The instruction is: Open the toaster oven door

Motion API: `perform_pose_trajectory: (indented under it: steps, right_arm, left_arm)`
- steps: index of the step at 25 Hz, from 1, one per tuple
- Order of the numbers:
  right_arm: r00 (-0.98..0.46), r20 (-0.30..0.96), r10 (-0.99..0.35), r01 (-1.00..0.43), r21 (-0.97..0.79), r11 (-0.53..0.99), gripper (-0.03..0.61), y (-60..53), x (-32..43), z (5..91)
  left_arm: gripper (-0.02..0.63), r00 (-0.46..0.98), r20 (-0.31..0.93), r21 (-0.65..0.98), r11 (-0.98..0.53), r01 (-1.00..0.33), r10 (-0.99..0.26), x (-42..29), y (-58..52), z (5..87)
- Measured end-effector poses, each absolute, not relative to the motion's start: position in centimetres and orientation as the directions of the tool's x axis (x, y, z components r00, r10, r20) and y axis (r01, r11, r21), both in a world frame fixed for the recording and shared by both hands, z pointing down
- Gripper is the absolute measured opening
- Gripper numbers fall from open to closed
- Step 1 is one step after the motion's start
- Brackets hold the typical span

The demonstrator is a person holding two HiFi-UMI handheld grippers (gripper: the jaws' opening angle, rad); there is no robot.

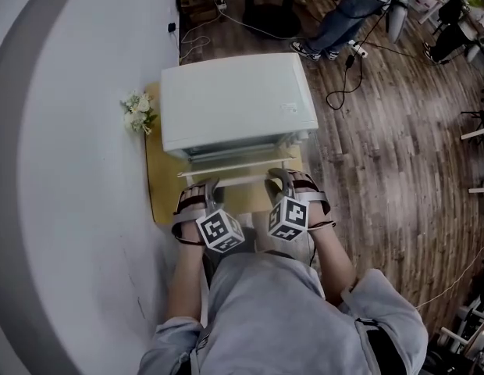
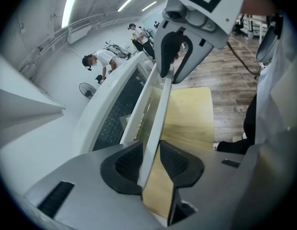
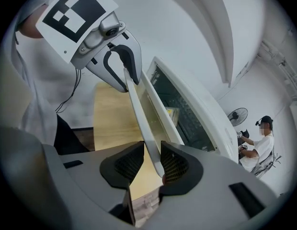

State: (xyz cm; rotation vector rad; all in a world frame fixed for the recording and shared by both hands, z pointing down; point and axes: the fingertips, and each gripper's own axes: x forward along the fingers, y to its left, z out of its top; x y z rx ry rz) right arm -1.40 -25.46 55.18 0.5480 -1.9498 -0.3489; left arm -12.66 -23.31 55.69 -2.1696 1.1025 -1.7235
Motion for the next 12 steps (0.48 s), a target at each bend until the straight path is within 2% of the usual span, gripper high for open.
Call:
perform_pose_trajectory:
  steps: [12]
  right_arm:
    - [-0.396,0.720,-0.569,-0.221,0.527,0.821,0.095,-21.1,-0.4,58.3]
  left_arm:
    - [0.110,-0.011,0.745,-0.575,-0.634,-0.517,-0.666,-11.9,-19.3,58.9]
